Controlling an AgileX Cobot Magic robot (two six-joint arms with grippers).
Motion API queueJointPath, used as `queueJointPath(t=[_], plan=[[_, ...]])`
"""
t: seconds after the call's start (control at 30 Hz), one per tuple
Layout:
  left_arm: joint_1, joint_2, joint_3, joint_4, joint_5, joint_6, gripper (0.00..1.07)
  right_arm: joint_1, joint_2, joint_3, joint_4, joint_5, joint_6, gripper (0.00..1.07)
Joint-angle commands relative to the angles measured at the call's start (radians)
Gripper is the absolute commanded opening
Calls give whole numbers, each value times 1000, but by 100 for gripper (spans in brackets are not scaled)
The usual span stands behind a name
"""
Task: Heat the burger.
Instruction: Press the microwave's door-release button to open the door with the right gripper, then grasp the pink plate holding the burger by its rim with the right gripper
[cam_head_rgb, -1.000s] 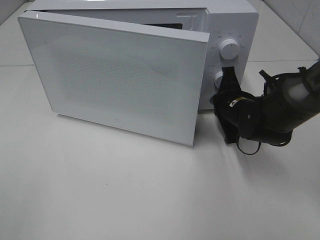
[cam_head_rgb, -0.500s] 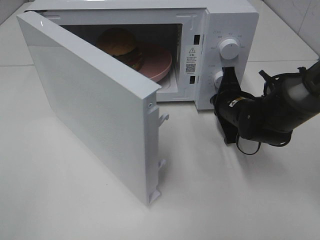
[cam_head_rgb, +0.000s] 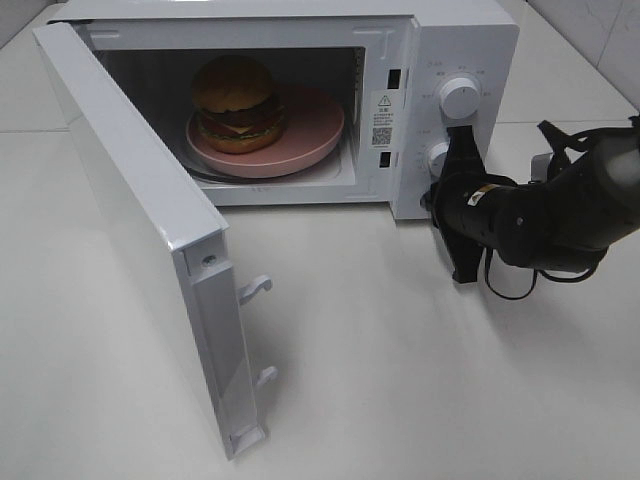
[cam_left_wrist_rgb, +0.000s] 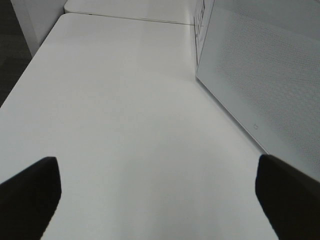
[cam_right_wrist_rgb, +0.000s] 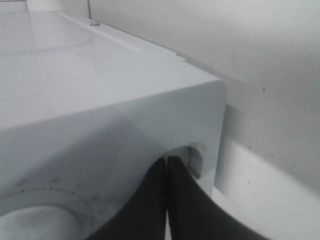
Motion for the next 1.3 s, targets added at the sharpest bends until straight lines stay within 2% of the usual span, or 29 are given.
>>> queueJointPath(t=[0.03,0.37,0.73,0.9,1.0,1.17,1.3], plan=[[3,-4,3,-5,-13,-1,98,-8,-54,-8,-55,-76,14,0],[3,-4,3,-5,-13,-1,98,-8,-167,67,-152,130,2,0],[3,-4,3,-5,-13,-1,98,-8,-284,80,-272,350,-90,0],[3,-4,3,-5,-13,-1,98,-8,-359,79,-273,511,-285,0],[3,-4,3,-5,-13,-1,98,-8,-368,79,-273,531,-313,0],[3,-4,3,-5,-13,-1,98,-8,-446,79,-272,687,-551,0],[3,-4,3,-5,-13,-1,98,-8,-474,79,-270,732,-632,0]])
